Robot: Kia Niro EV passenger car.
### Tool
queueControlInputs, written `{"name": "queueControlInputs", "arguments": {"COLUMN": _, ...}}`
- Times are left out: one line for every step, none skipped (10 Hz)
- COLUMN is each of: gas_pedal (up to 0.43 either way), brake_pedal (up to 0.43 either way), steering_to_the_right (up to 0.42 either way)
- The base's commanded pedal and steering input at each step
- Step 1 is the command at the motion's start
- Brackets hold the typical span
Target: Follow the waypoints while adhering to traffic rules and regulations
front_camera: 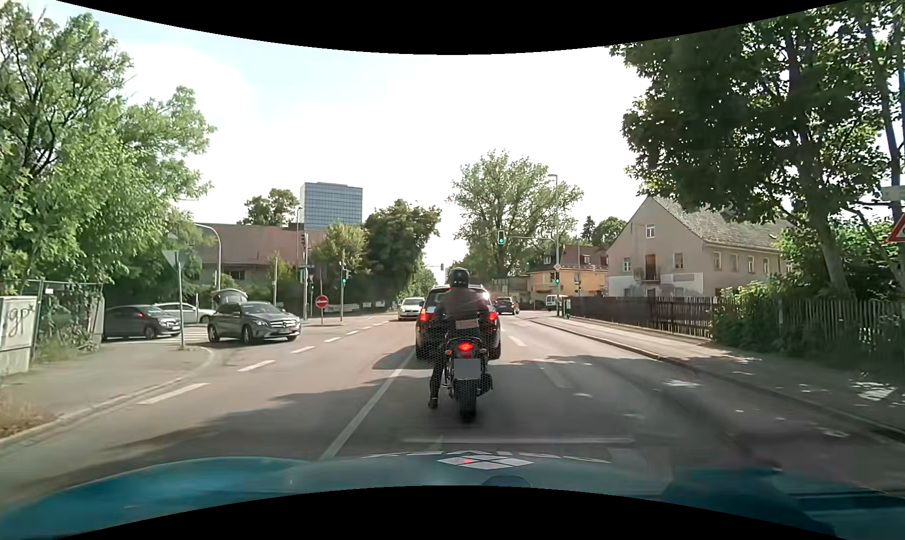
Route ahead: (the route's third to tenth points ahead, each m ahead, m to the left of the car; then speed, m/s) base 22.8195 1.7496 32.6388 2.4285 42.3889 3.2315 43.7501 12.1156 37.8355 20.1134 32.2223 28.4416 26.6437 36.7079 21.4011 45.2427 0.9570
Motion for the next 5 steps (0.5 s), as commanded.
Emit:
{"name": "queueControlInputs", "arguments": {"gas_pedal": 0.0, "brake_pedal": 0.14, "steering_to_the_right": -0.006}}
{"name": "queueControlInputs", "arguments": {"gas_pedal": 0.0, "brake_pedal": 0.134, "steering_to_the_right": -0.007}}
{"name": "queueControlInputs", "arguments": {"gas_pedal": 0.0, "brake_pedal": 0.14, "steering_to_the_right": -0.007}}
{"name": "queueControlInputs", "arguments": {"gas_pedal": 0.0, "brake_pedal": 0.14, "steering_to_the_right": -0.008}}
{"name": "queueControlInputs", "arguments": {"gas_pedal": 0.0, "brake_pedal": 0.14, "steering_to_the_right": -0.008}}
